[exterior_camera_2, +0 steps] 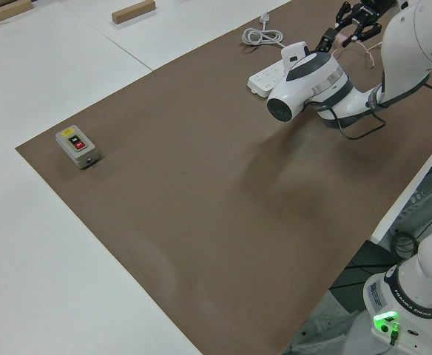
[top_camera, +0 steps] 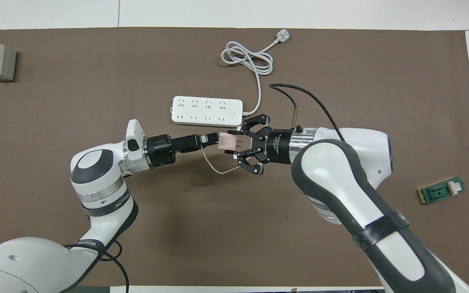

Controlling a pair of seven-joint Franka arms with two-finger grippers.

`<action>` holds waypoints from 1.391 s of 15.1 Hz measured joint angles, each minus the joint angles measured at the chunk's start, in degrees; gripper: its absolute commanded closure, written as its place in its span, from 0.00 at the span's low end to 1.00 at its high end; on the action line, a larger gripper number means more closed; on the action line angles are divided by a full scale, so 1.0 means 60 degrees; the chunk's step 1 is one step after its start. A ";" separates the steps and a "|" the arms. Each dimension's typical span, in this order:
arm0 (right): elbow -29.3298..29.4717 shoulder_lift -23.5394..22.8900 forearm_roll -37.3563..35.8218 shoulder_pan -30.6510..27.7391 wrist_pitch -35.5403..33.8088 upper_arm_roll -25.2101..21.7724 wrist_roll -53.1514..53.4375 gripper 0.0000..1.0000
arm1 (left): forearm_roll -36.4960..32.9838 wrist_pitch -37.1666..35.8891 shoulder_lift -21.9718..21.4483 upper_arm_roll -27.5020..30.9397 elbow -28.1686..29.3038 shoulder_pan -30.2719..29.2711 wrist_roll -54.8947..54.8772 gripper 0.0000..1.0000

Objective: Plug charger into power strip

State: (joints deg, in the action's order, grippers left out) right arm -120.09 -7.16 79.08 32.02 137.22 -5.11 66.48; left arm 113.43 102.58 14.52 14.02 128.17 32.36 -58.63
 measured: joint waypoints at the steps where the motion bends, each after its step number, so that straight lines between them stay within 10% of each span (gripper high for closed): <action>1: 0.0000 0.0000 0.0000 0.0000 0.0001 0.0000 -0.0009 1.00 | -0.0002 0.0000 -0.0016 0.0000 0.0007 0.0014 0.0000 0.17; 21: -0.0012 0.0000 0.0000 0.0000 0.0075 0.0000 -0.0058 1.00 | -0.0037 0.0001 -0.0068 -0.0031 0.0081 0.0068 -0.0061 0.34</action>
State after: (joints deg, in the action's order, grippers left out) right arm -120.16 -7.16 79.08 32.02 137.67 -5.11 66.14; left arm 113.20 102.59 14.11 13.84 128.66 32.77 -59.00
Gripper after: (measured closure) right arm 0.529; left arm 0.339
